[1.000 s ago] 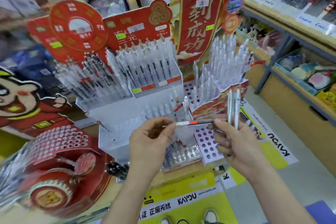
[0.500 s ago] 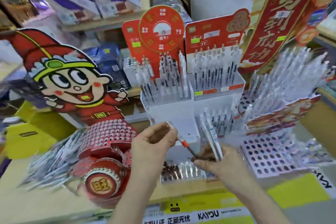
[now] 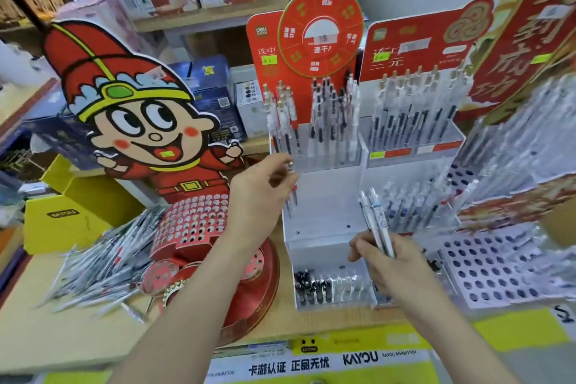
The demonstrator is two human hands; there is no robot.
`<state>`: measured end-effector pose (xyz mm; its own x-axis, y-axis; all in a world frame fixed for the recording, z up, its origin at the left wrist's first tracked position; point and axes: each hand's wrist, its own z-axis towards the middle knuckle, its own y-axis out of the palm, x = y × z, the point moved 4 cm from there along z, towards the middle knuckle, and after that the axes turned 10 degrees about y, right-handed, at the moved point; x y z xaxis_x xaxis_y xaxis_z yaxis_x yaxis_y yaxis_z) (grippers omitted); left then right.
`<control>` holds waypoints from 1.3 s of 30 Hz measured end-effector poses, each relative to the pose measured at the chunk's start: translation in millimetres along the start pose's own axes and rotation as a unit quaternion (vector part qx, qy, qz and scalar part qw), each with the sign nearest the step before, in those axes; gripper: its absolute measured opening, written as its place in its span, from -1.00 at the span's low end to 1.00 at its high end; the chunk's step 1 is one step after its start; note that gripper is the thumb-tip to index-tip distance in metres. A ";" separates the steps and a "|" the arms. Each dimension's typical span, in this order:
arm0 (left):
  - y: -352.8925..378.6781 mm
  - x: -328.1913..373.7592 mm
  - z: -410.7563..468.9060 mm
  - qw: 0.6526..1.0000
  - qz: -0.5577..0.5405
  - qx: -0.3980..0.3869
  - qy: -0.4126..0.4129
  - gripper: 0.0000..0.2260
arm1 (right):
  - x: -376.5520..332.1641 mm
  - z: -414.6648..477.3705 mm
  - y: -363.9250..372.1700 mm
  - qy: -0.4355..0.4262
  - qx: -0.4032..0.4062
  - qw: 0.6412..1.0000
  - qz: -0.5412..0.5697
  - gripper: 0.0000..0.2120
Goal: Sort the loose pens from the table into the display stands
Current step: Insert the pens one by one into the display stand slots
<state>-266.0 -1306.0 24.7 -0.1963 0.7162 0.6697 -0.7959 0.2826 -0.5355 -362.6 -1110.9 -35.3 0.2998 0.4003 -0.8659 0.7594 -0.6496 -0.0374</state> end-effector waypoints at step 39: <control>14.5 5.0 -0.8 0.998 0.051 0.013 -0.016 -0.91 | -4.5 -2.6 8.8 0.064 -0.252 0.935 0.240 -0.68</control>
<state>-278.1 -1297.8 19.9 -0.2954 0.7195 0.6286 -0.7857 0.1914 -0.5883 -355.7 -1116.7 -30.4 0.7179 0.2359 -0.6550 0.6860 -0.3996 0.6080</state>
